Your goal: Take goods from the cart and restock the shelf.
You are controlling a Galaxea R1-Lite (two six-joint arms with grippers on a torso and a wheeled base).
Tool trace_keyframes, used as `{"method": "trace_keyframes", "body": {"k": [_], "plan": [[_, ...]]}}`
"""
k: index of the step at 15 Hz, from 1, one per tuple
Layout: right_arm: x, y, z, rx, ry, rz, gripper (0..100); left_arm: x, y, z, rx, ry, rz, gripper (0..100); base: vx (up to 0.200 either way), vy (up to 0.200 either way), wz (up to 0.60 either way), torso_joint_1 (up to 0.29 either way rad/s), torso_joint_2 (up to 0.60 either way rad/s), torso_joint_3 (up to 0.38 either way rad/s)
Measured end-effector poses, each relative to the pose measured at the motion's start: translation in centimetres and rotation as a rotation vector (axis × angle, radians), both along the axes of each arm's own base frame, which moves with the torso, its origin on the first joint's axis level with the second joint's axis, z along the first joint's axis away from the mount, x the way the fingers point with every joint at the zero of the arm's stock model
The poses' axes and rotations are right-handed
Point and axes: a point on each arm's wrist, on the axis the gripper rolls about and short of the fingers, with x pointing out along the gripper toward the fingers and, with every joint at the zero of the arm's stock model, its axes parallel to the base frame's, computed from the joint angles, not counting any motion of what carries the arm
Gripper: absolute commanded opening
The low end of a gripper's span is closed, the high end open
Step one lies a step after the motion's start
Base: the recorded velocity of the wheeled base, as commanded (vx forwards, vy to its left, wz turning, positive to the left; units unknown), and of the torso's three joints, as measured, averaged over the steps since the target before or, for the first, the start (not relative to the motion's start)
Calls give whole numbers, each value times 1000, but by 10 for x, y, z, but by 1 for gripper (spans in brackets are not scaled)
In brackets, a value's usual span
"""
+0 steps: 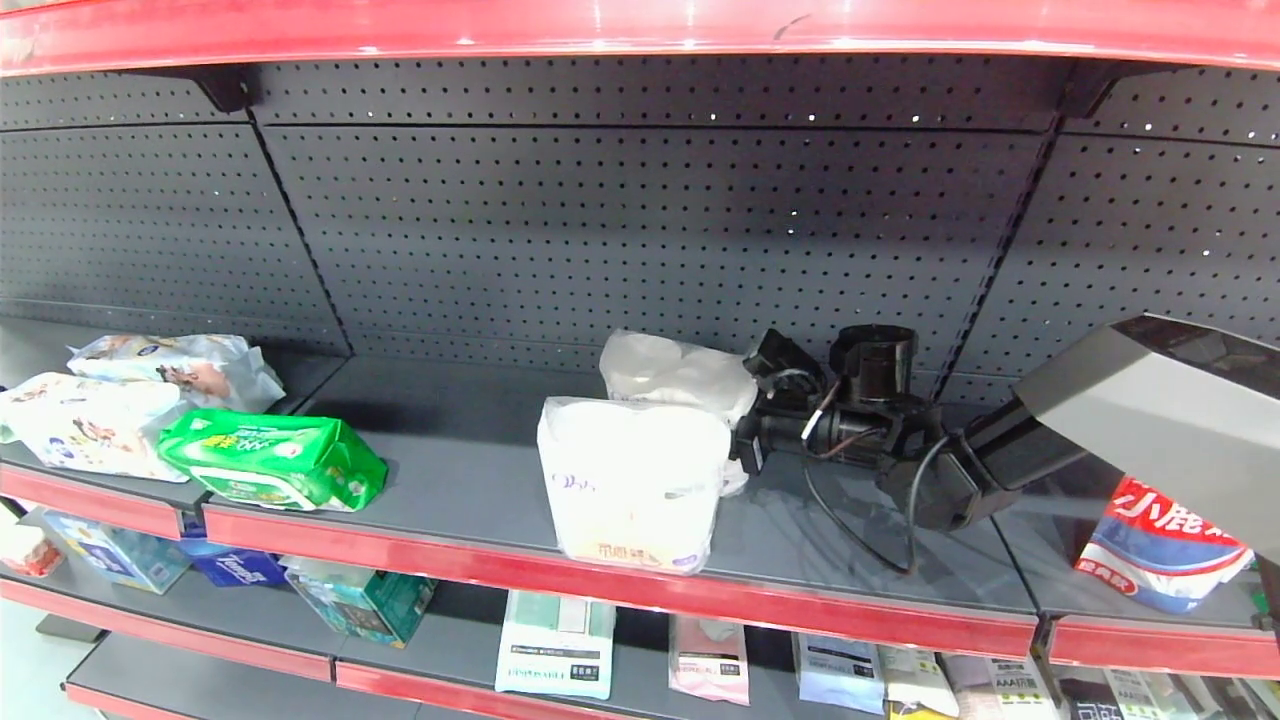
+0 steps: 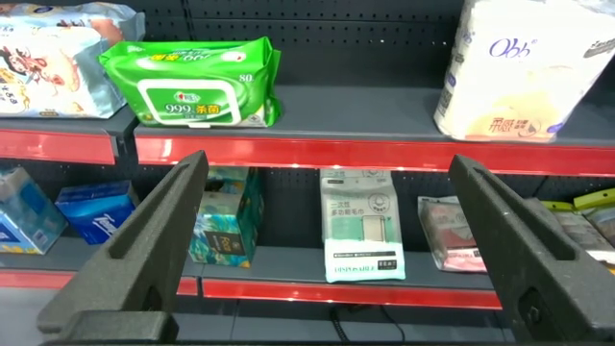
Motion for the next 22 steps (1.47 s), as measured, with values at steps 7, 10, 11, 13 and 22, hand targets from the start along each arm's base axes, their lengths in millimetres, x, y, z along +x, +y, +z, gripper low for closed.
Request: {"method": "trace_keyframes", "body": {"k": [7,10,11,13,22], "plan": [[3,-6,1,6,3,-13,0,0,0,0,0,0,0,100,0,0,0,0,0,0],[4,-7,3,10,1,-12,0,0,0,0,0,0,0,100,0,0,0,0,0,0],[3,-6,3,14,3,5,0,0,0,0,0,0,0,100,0,0,0,0,0,0],[3,-6,3,21,7,30,0,0,0,0,0,0,0,100,0,0,0,0,0,0],[9,-3,11,63,19,31,0,0,0,0,1,0,0,100,0,0,0,0,0,0]]}}
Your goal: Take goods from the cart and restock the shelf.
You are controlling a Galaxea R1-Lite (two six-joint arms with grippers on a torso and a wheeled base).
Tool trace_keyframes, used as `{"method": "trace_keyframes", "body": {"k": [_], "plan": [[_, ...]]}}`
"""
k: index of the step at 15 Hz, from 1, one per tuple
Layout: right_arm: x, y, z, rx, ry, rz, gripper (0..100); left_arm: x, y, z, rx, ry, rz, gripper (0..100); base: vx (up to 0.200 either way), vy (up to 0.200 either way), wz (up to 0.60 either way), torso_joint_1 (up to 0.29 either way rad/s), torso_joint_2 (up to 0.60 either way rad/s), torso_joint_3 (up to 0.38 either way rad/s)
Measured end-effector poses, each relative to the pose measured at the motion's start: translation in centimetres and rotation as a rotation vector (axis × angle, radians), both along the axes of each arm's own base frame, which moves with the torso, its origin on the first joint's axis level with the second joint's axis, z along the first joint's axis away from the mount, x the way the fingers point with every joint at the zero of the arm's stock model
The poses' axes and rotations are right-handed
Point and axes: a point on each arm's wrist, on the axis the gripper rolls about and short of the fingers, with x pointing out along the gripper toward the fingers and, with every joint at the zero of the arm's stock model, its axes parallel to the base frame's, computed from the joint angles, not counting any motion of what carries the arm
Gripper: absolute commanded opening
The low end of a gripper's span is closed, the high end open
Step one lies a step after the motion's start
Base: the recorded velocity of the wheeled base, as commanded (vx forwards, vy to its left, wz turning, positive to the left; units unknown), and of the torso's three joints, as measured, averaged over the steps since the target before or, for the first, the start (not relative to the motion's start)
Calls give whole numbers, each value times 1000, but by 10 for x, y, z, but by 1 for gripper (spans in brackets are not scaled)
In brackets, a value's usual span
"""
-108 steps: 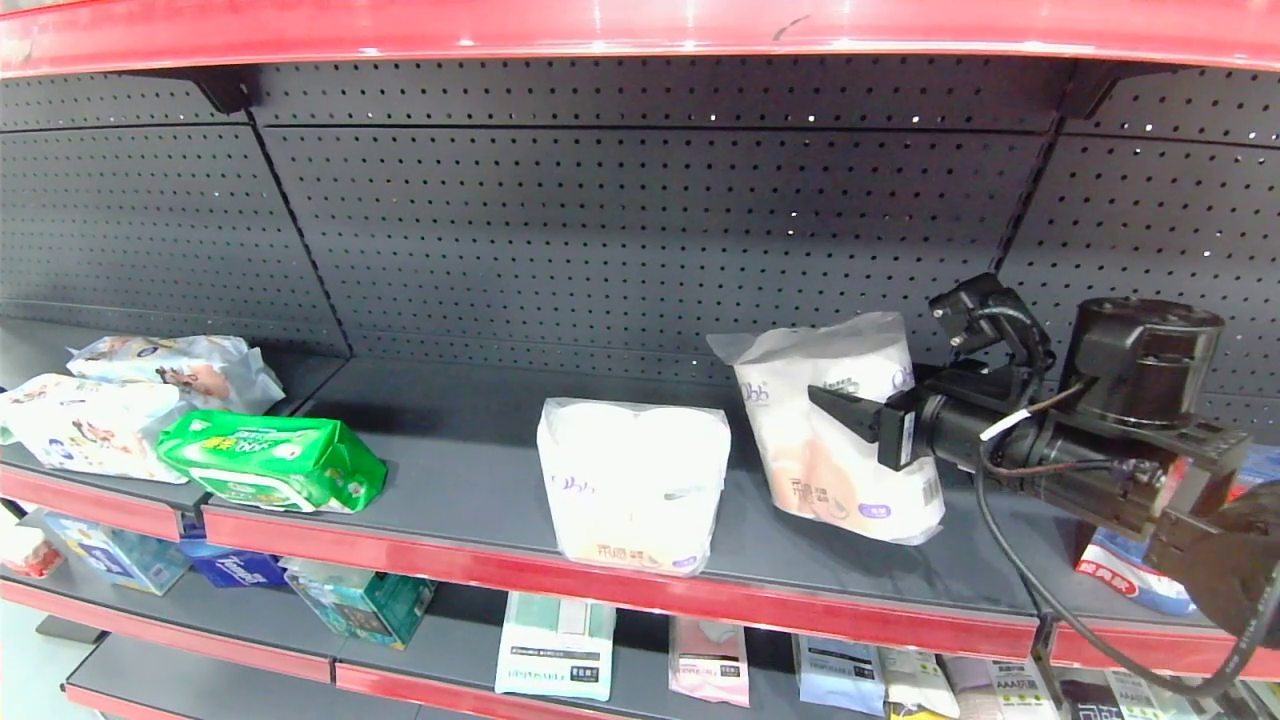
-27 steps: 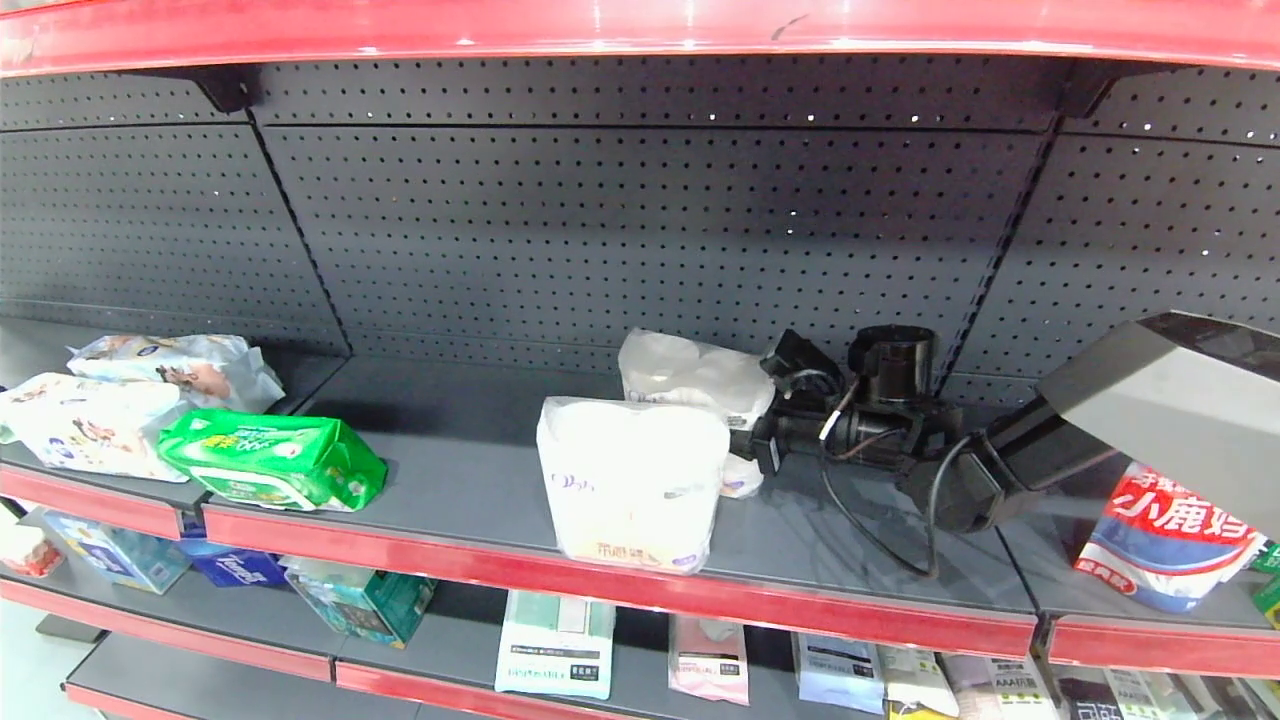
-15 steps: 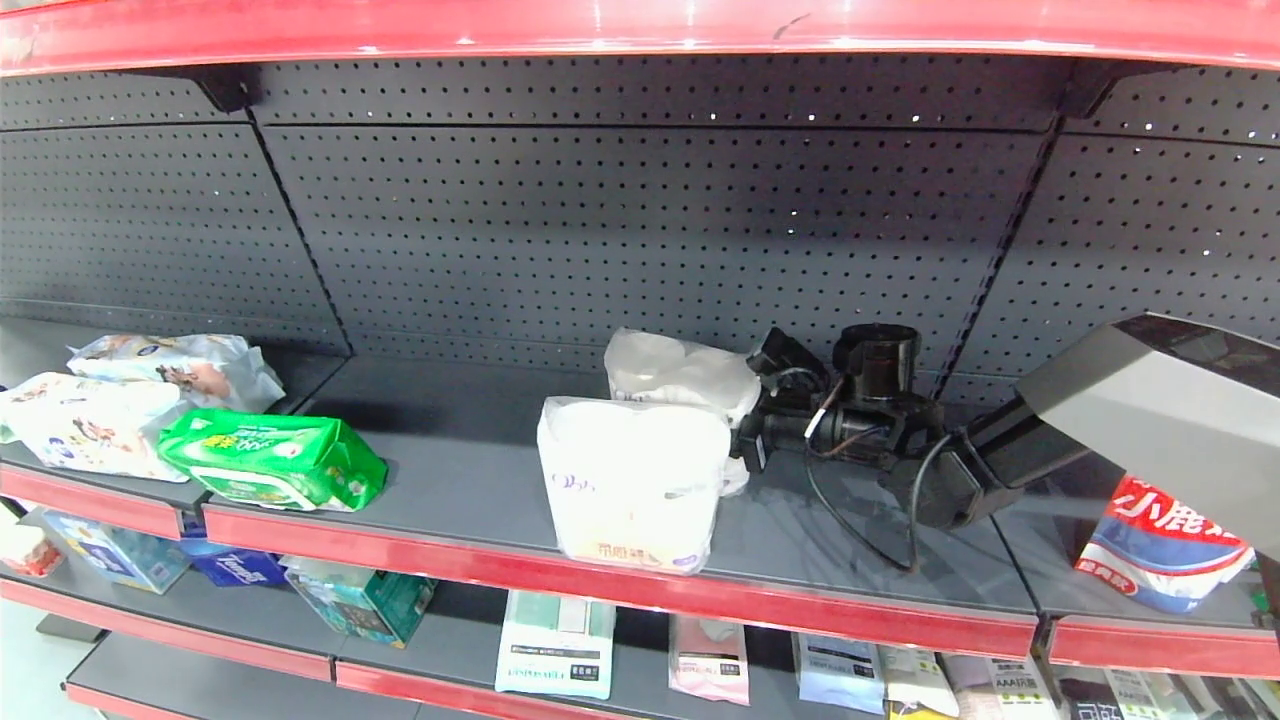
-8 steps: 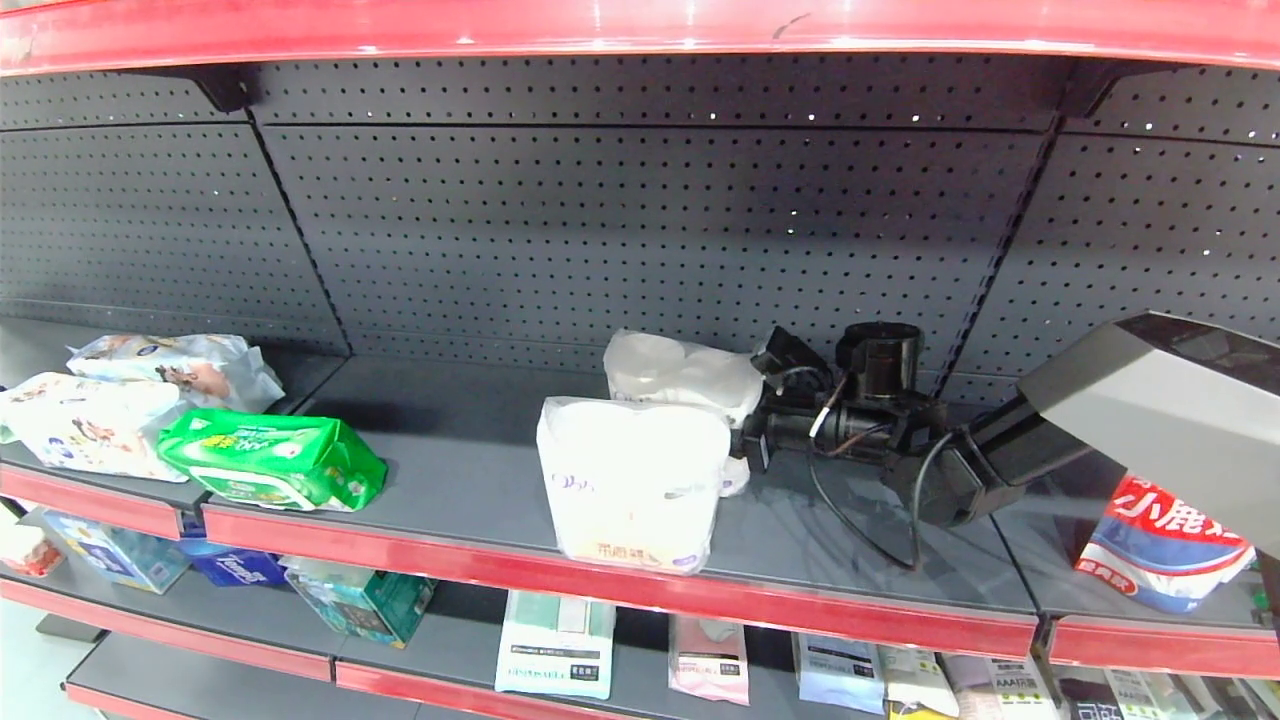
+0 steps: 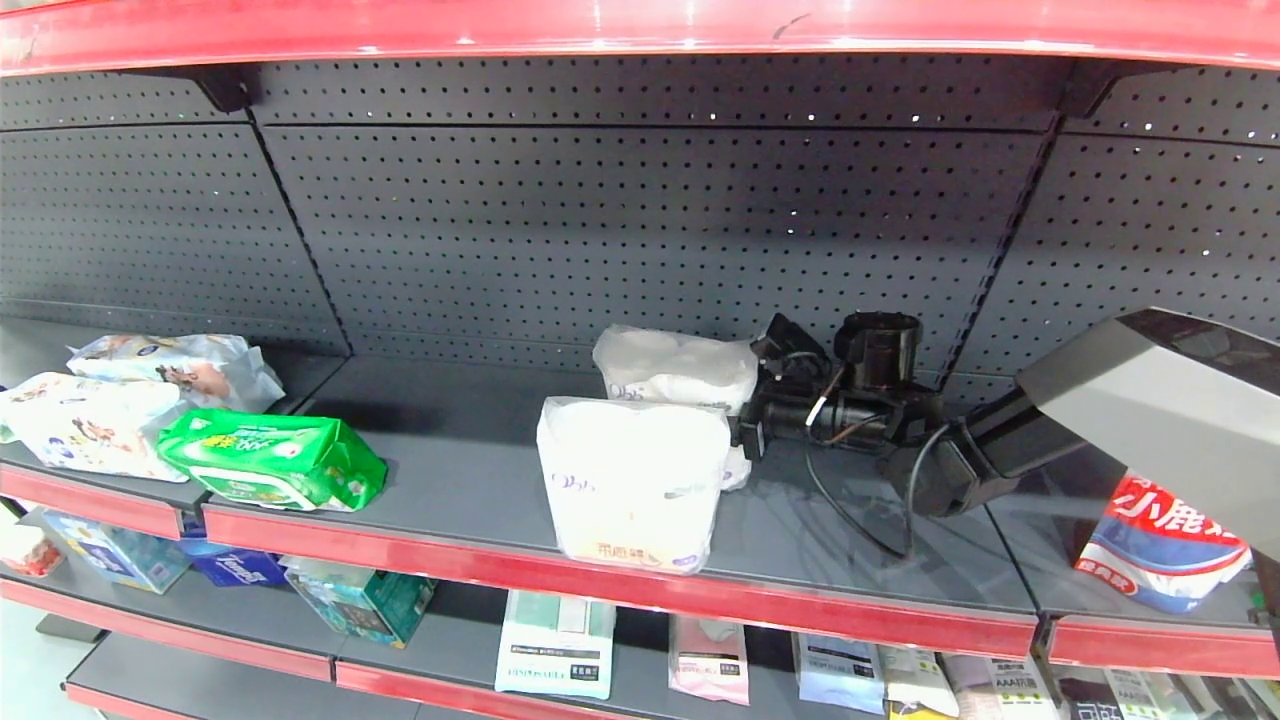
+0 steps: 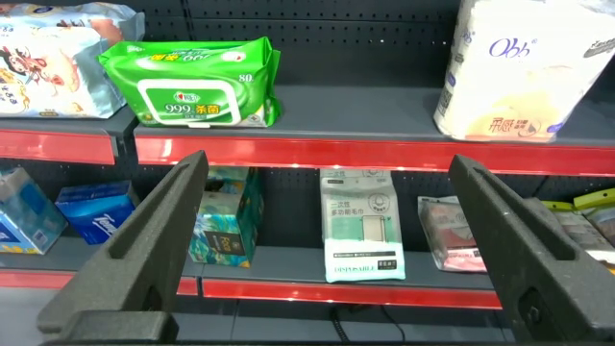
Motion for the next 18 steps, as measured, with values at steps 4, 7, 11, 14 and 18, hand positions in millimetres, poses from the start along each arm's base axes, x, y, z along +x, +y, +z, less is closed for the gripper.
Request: {"method": "trace_keyframes", "body": {"k": [4,7,11,14,18], "plan": [[1,-2,-3,11,9,65,0,0,0,0,-1,0,0,100,0,0,0,0,0,0],[6,-5,-1,21,-1,72,0,0,0,0,-1,0,0,100,0,0,0,0,0,0],[11,-7,-4,23,-4,64,0,0,0,0,0,0,0,100,0,0,0,0,0,0],[12,-8,-8,19,6,59,0,0,0,0,0,0,0,100,0,0,0,0,0,0],[11,-8,-12,12,18,55,100,0,0,0,-1,0,0,100,0,0,0,0,0,0]]}}
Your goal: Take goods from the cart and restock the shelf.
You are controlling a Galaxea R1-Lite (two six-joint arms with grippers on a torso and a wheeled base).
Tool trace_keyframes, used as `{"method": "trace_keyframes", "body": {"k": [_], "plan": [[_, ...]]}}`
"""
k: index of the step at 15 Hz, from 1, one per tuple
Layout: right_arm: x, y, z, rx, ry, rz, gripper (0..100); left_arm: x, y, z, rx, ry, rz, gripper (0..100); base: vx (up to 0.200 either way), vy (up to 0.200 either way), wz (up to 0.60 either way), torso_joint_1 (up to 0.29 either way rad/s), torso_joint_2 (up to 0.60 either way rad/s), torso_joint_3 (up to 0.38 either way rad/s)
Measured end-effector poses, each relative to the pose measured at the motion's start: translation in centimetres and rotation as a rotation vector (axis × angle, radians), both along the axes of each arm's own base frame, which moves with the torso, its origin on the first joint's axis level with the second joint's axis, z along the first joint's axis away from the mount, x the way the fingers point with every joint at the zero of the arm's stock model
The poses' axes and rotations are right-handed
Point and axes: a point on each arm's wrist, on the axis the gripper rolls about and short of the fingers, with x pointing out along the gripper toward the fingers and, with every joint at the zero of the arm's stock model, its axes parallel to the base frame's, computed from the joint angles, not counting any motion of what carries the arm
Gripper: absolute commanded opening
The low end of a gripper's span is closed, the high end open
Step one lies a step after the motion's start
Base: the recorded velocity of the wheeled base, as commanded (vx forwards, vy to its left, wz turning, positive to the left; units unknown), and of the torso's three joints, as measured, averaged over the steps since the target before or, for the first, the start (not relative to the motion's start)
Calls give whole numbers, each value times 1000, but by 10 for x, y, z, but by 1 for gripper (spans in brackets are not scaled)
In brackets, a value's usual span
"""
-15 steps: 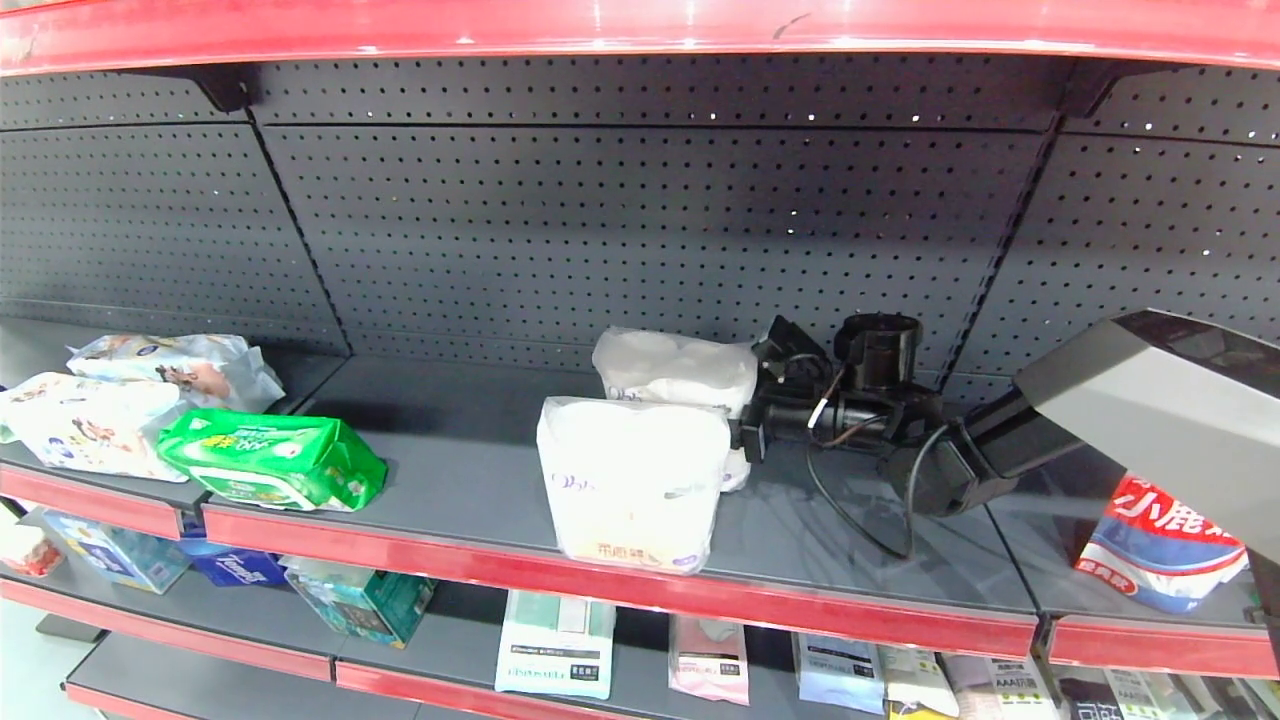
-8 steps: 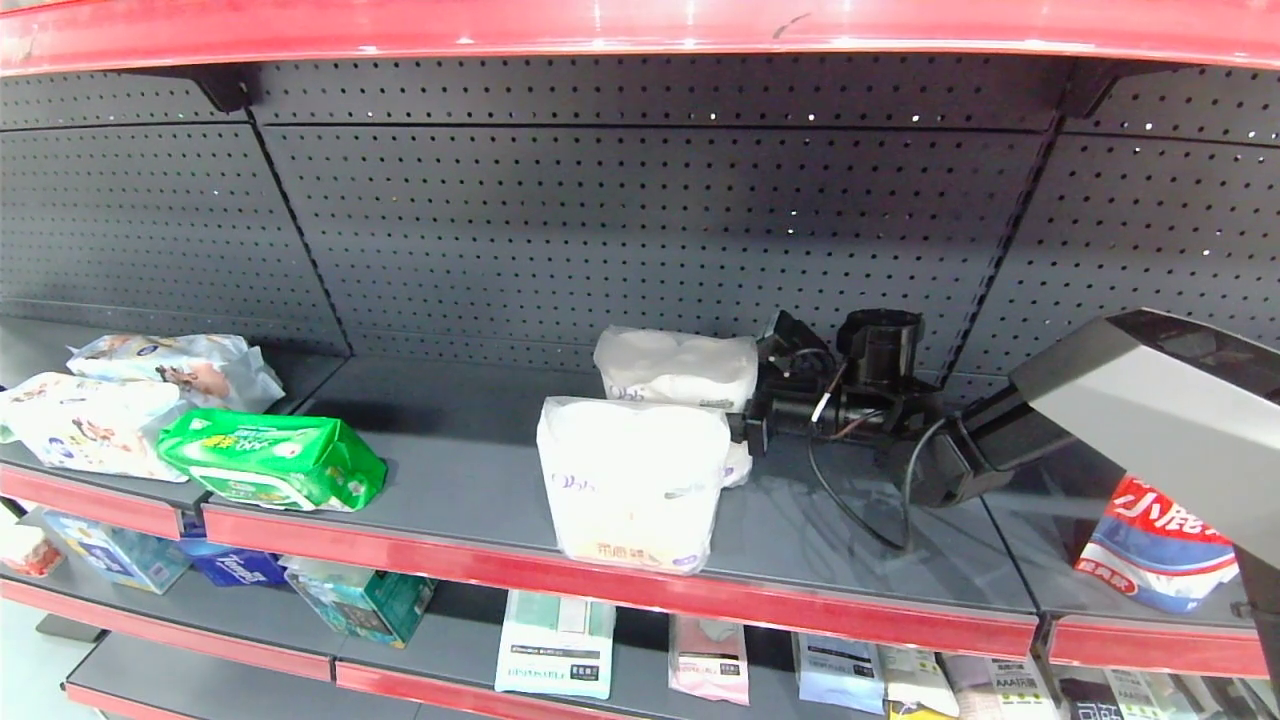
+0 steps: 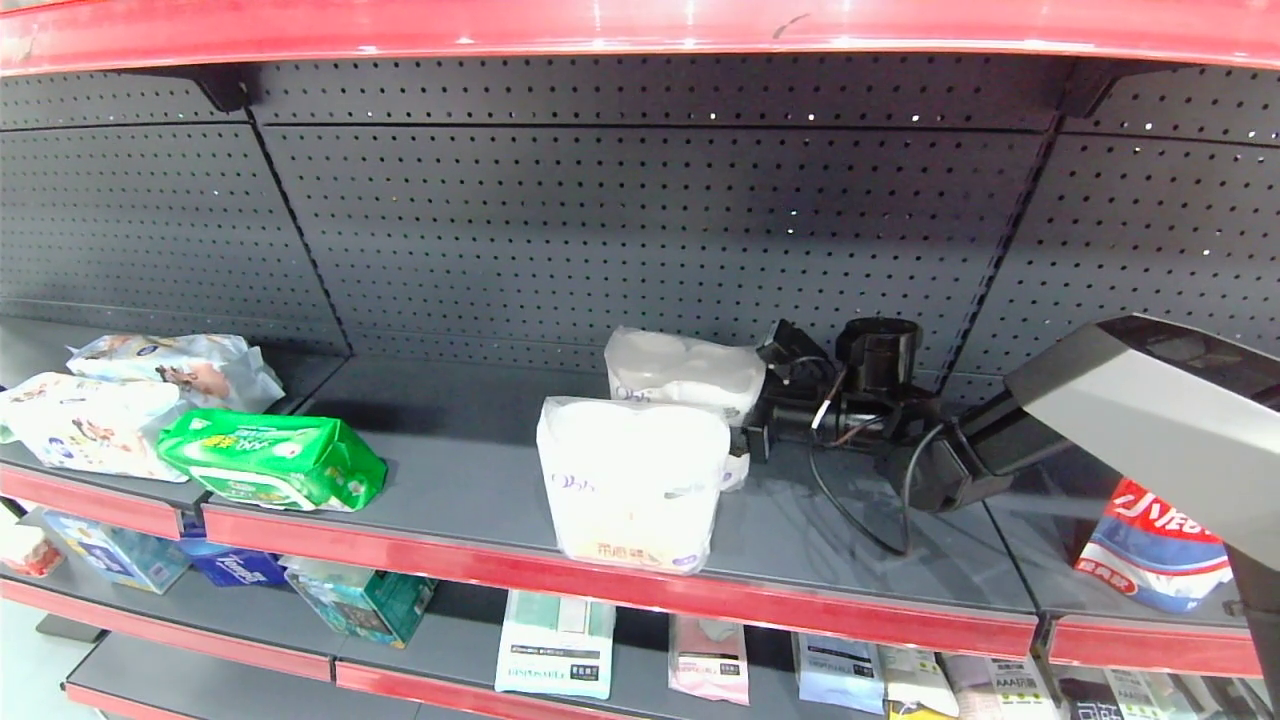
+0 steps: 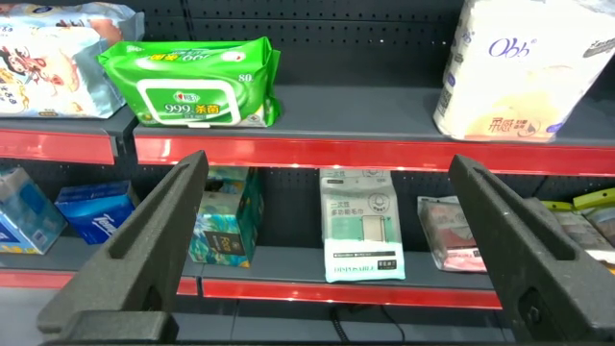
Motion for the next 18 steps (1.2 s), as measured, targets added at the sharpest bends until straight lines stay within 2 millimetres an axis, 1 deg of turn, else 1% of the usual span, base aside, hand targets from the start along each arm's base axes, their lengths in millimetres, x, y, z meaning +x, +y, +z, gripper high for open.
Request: {"method": "trace_keyframes", "body": {"k": [3,5,8,15,18], "plan": [[-1,0,0,-3,4,-7,100,0,0,0,1,0,0,100,0,0,0,0,0,0],[-2,-5,2,-6,5,-30,100,0,0,0,0,0,0,100,0,0,0,0,0,0],[-15,-16,2,-32,37,-96,100,0,0,0,0,0,0,100,0,0,0,0,0,0],[-39,-43,23,-62,28,-246,100,0,0,0,0,0,0,100,0,0,0,0,0,0],[-46,-50,30,-61,19,-266,100,0,0,0,0,0,0,100,0,0,0,0,0,0]]}}
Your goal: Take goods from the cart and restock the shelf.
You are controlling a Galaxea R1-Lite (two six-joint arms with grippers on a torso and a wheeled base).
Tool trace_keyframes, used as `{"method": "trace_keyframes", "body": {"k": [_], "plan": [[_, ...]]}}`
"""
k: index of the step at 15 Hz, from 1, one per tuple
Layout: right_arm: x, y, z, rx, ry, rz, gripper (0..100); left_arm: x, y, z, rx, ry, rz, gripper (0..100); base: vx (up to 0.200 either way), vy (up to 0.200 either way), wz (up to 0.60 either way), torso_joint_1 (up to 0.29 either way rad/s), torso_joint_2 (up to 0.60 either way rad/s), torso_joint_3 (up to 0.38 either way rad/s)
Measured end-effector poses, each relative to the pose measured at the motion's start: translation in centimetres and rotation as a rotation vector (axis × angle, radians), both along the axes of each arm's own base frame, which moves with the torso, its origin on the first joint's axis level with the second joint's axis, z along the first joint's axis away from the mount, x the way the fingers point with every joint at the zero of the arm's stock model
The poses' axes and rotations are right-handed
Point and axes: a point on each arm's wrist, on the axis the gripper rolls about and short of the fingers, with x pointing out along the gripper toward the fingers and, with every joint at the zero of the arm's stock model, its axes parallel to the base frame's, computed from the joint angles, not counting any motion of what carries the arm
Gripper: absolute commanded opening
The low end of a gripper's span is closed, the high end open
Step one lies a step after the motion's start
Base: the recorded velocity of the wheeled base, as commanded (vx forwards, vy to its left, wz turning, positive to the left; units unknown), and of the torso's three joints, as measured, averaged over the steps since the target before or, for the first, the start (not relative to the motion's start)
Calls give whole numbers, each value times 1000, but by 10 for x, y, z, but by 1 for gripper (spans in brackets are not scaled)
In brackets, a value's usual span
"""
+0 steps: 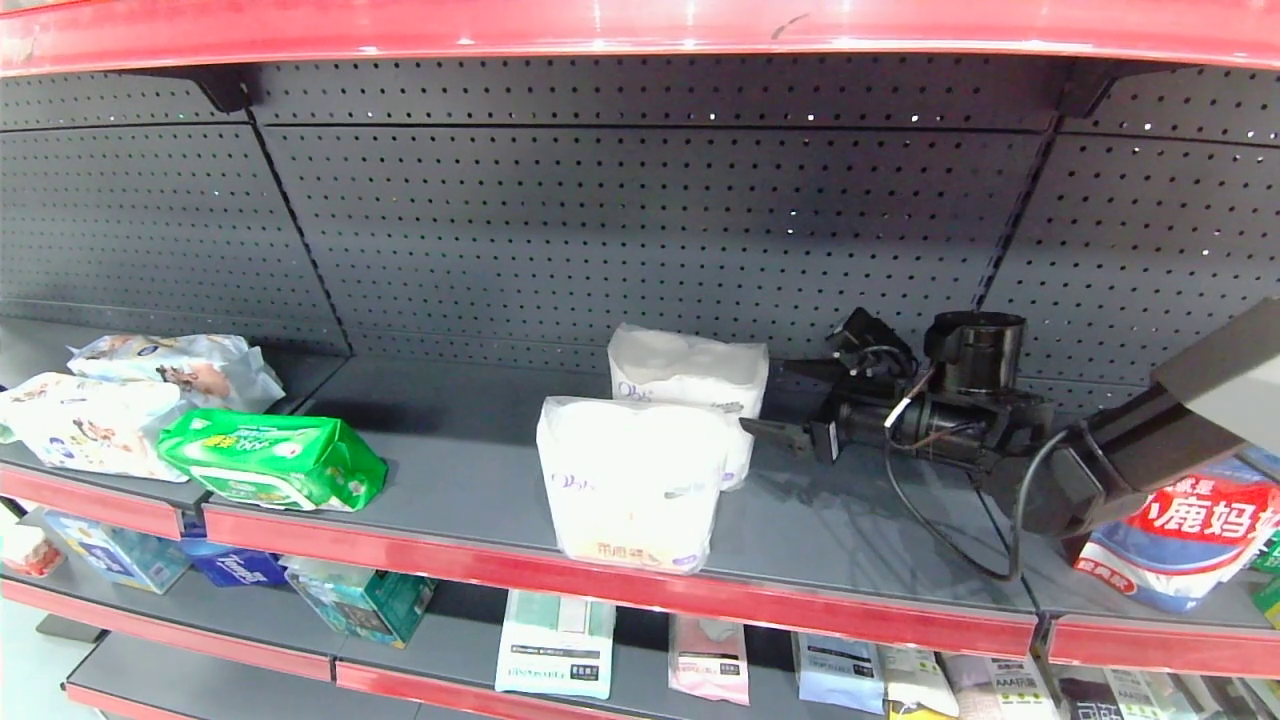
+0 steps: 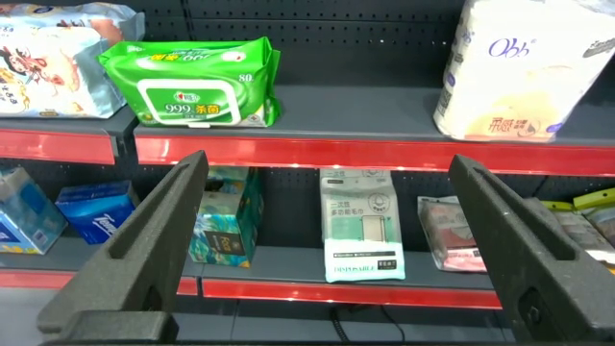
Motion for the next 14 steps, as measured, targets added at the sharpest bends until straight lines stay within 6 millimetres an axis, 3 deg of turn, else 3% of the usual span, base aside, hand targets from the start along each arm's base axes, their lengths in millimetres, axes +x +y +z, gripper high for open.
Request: {"method": "trace_keyframes", "body": {"k": [7,10,14], "plan": [[-9,-4,5,-21,-12,-40,100,0,0,0,0,0,0,100,0,0,0,0,0,0],[-27,-14,4,-32,22,-53,100,0,0,0,0,0,0,100,0,0,0,0,0,0],[-52,-29,19,-37,2,-116,100,0,0,0,0,0,0,100,0,0,0,0,0,0]]}}
